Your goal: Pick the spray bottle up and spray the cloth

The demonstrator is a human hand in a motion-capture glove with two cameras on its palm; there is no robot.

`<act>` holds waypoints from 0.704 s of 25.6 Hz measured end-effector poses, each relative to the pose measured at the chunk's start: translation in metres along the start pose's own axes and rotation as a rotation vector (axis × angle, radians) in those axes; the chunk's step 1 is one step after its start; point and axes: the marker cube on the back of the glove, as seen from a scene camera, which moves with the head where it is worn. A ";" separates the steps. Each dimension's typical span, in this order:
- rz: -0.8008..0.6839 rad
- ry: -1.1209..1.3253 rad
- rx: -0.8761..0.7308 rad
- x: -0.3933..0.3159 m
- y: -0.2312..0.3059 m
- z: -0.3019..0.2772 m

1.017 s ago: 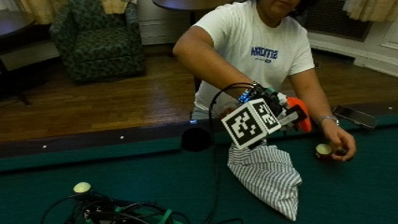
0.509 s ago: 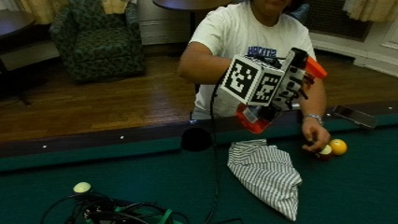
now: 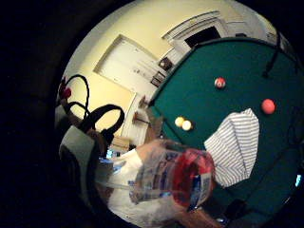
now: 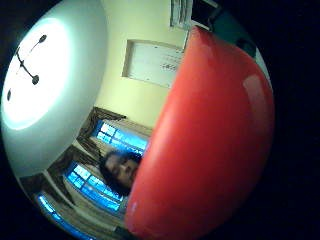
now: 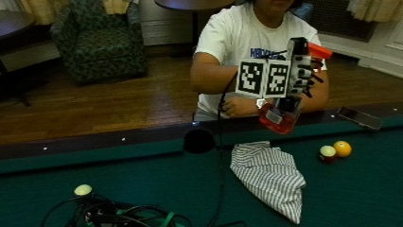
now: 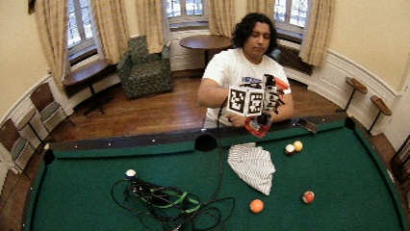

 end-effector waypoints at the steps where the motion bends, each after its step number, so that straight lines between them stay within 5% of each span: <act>1: -0.006 0.000 0.002 0.004 -0.003 0.005; 18: -0.024 -0.098 -0.045 0.122 -0.067 0.116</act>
